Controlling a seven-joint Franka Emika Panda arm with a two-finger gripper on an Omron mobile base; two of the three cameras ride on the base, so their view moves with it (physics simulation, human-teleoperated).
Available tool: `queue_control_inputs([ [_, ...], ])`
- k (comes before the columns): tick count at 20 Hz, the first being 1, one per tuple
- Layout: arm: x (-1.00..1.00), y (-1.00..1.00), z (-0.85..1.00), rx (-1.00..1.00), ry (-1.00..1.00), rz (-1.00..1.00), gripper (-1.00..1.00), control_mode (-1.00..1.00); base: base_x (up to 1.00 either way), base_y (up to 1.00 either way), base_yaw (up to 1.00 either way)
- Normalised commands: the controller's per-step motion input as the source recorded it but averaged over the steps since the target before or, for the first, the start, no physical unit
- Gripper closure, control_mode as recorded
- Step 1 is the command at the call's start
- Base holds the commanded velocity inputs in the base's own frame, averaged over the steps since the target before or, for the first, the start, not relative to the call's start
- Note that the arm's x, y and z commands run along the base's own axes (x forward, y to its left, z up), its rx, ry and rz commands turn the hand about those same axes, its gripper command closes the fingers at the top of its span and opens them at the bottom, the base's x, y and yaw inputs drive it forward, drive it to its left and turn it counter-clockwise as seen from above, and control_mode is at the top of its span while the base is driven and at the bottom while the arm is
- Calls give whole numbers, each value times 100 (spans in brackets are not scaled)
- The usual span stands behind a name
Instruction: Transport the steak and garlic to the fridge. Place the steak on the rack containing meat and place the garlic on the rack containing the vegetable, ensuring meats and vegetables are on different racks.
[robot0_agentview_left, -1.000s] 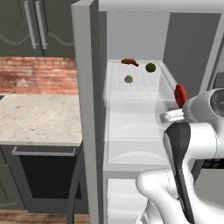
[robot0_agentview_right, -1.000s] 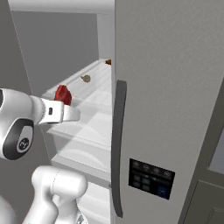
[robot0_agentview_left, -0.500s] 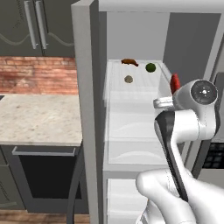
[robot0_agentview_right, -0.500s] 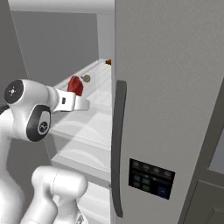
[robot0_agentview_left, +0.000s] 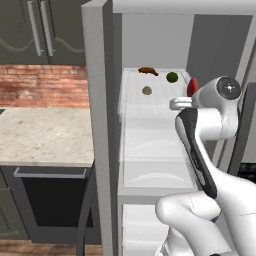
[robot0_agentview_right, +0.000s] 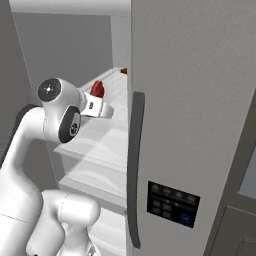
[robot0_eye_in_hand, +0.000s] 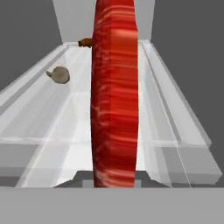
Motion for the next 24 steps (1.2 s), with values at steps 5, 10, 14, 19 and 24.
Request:
queue_control_inputs([
  [5, 65, 1, -3, 7, 6, 0, 100, -100, 0, 0, 0],
  [10, 68, 3, -19, 0, 4, -2, 100, -100, 0, 0, 0],
  [14, 58, 0, -14, 0, 5, -6, 100, -100, 0, 0, 0],
  [19, 41, 0, -20, 0, 7, -5, 100, -100, 0, 0, 0],
  [24, 18, -9, -25, 0, 14, -6, 100, -100, 0, 0, 0],
])
